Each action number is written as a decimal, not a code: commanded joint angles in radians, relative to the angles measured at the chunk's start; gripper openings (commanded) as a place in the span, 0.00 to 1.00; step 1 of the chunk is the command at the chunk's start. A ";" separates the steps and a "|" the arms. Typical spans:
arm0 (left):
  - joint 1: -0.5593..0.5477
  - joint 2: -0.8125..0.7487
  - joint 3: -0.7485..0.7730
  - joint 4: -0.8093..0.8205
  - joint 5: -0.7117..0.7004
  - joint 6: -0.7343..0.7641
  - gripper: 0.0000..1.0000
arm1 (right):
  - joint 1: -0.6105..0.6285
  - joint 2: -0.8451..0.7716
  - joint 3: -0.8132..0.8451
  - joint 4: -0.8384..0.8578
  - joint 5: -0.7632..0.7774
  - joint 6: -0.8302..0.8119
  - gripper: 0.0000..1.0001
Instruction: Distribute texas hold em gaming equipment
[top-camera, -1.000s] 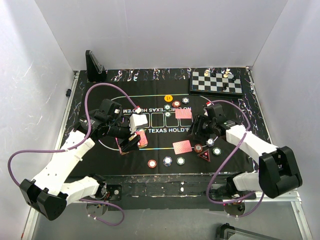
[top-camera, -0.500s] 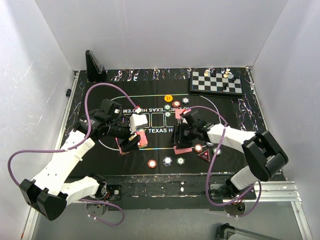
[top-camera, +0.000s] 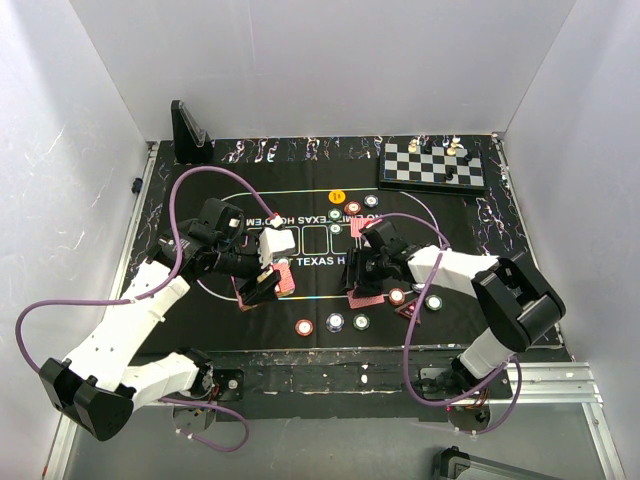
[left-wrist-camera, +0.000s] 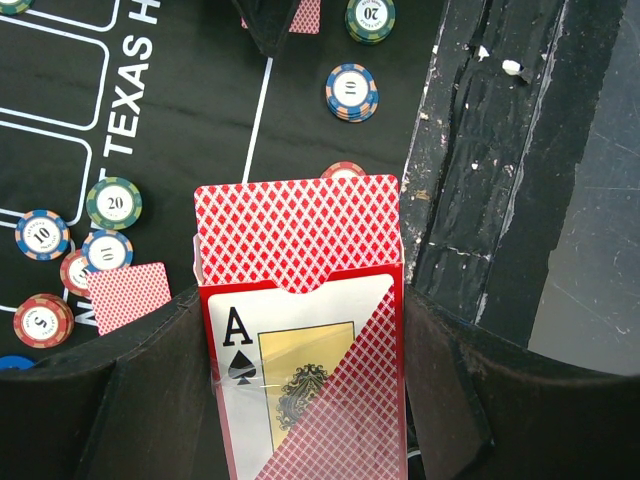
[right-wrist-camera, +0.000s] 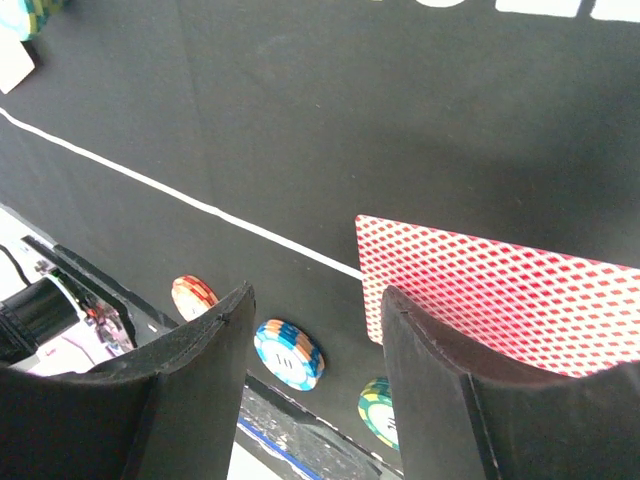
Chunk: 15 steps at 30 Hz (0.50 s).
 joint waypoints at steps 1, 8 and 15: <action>-0.005 -0.023 0.039 0.008 0.033 0.009 0.23 | -0.011 -0.051 -0.048 -0.046 0.085 0.005 0.61; -0.005 -0.028 0.031 0.011 0.039 0.009 0.23 | -0.060 -0.106 -0.076 -0.086 0.117 -0.001 0.61; -0.005 -0.034 0.033 0.008 0.036 0.015 0.23 | -0.080 -0.150 -0.041 -0.132 0.118 -0.028 0.61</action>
